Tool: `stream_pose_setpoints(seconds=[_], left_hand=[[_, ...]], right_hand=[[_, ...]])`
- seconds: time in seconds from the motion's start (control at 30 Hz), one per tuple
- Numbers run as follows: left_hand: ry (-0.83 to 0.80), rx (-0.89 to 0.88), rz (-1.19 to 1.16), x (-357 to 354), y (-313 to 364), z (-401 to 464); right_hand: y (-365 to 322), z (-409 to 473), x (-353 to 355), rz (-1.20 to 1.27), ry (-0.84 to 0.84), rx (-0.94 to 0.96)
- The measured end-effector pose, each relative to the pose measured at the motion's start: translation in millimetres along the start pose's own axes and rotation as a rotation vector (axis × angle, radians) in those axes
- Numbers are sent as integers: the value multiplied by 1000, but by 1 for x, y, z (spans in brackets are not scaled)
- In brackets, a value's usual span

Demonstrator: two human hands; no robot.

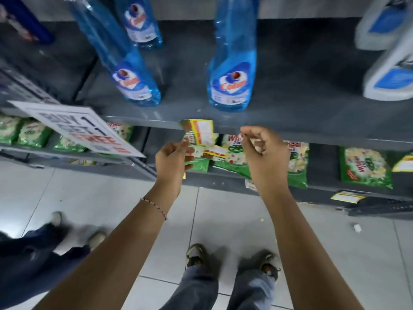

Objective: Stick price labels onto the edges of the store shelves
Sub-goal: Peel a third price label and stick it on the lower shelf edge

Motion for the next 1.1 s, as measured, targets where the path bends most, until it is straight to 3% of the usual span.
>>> stream_pose_setpoints(seconds=[0.1, 0.23, 0.4, 0.57, 0.8, 0.9, 1.1], left_hand=[[-41, 28, 40, 8, -5, 22], [-204, -26, 22, -5, -3, 35], [-272, -2, -68, -13, -2, 39], [-276, -62, -100, -6, 0, 42], [-180, -280, -69, 26, 18, 42], [-157, -395, 9, 32, 35, 44], [-97, -445, 134, 33, 46, 47]], right_hand=[[-27, 12, -45, -125, -55, 123], [-33, 19, -81, -437, -57, 115], [-43, 24, -105, -530, -96, 222], [-42, 20, -109, -542, -123, 240], [-38, -9, -99, -545, -24, 191], [-28, -10, -96, -468, -41, 103], [-23, -3, -99, -376, -88, 82]])
Point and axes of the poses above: each hand's wrist, its own z-axis towards the middle knuckle, its own x-axis out of the back of the hand, y = z × x, the point moved 7 cm from there along z, towards the middle knuckle
